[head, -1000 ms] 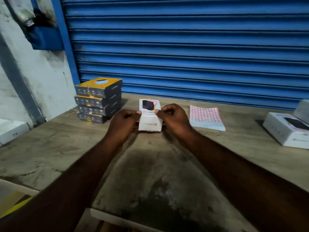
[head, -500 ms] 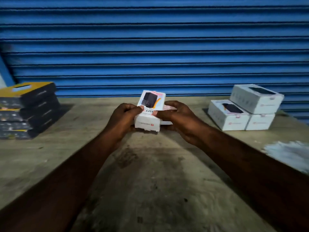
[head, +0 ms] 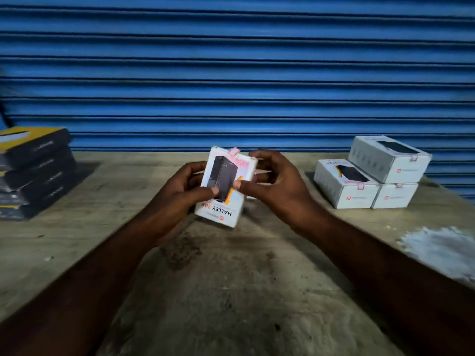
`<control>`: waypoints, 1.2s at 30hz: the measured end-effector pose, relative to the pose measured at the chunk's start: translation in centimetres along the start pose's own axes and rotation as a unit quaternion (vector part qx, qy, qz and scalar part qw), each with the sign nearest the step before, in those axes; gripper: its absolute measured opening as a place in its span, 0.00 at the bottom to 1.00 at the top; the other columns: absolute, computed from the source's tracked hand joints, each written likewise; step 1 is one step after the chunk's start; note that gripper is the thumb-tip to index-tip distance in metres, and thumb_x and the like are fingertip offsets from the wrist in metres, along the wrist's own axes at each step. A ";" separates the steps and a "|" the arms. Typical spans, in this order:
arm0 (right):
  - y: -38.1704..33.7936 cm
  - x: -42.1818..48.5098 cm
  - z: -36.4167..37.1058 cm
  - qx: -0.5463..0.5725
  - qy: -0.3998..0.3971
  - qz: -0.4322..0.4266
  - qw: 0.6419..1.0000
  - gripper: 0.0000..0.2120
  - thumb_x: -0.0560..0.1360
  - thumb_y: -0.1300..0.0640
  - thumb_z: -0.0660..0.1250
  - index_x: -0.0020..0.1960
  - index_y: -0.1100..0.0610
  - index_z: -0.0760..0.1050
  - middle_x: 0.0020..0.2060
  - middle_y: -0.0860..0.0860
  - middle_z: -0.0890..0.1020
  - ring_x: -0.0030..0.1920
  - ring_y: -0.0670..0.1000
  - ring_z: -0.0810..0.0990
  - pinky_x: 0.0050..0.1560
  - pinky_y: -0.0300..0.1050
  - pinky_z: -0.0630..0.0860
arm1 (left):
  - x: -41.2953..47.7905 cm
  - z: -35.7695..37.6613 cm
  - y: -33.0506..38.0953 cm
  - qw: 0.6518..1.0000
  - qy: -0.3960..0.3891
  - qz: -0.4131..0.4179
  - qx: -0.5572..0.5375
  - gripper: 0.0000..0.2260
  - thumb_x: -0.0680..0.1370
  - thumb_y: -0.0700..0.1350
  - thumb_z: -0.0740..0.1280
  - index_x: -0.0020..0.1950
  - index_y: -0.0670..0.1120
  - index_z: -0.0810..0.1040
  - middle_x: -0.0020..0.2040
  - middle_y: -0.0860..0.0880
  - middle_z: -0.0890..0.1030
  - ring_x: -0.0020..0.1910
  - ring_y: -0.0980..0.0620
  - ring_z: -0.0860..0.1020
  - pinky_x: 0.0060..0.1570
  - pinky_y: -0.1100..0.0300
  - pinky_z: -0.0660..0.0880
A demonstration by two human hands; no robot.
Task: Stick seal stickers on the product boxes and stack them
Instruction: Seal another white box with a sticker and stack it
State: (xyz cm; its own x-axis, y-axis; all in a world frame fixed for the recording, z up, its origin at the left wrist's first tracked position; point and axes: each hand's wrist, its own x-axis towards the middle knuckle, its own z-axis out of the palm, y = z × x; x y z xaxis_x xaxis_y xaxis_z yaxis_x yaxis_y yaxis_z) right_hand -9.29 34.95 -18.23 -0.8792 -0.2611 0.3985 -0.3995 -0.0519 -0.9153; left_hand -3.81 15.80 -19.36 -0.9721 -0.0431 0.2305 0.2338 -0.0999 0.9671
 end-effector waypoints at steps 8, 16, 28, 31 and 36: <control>-1.4 -1.7 0.5 -0.140 -0.009 -0.187 0.972 0.28 0.67 0.60 0.77 0.64 0.50 0.73 0.61 0.48 0.77 0.59 0.49 0.79 0.57 0.54 0.79 | -0.9 0.5 1.3 0.979 0.026 0.137 0.147 0.28 0.72 0.44 0.74 0.71 0.49 0.70 0.64 0.52 0.80 0.63 0.55 0.79 0.60 0.58 0.78; -2.3 -2.3 0.4 -0.150 -0.026 -0.244 0.958 0.22 0.70 0.61 0.70 0.64 0.55 0.75 0.63 0.51 0.74 0.66 0.49 0.75 0.61 0.55 0.77 | -1.8 1.0 2.4 0.963 0.007 0.165 0.214 0.28 0.69 0.48 0.75 0.66 0.59 0.68 0.62 0.59 0.79 0.60 0.61 0.79 0.47 0.66 0.79; -3.5 -1.8 0.3 -0.040 -0.029 -0.212 0.976 0.05 0.74 0.64 0.67 0.48 0.59 0.81 0.54 0.53 0.83 0.59 0.48 0.81 0.60 0.46 0.76 | -2.2 1.7 2.1 0.952 0.004 0.156 0.264 0.28 0.65 0.60 0.73 0.63 0.61 0.71 0.56 0.62 0.81 0.56 0.61 0.80 0.41 0.63 0.80; -3.9 -1.9 0.3 -0.004 -0.037 -0.195 0.980 0.05 0.74 0.64 0.66 0.47 0.60 0.80 0.52 0.54 0.84 0.56 0.47 0.82 0.58 0.43 0.78 | -2.1 1.7 1.9 0.947 0.010 0.157 0.280 0.28 0.65 0.62 0.72 0.64 0.62 0.70 0.56 0.63 0.81 0.56 0.60 0.81 0.45 0.57 0.83; -3.8 -1.9 0.2 -0.005 -0.034 -0.185 0.982 0.03 0.76 0.65 0.69 0.48 0.61 0.81 0.49 0.52 0.85 0.54 0.47 0.83 0.57 0.44 0.79 | -2.1 1.8 1.9 0.939 0.026 0.165 0.301 0.26 0.66 0.64 0.70 0.62 0.68 0.67 0.55 0.66 0.80 0.54 0.64 0.80 0.46 0.62 0.81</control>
State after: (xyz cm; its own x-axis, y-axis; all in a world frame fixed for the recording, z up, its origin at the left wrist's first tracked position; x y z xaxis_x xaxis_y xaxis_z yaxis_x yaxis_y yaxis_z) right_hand -6.04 35.48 -15.57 -0.6537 -0.2903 0.6988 -0.6915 -0.1460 -0.7075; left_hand -1.37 17.50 -17.84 -0.8424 -0.0229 0.5384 0.4543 0.5071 0.7324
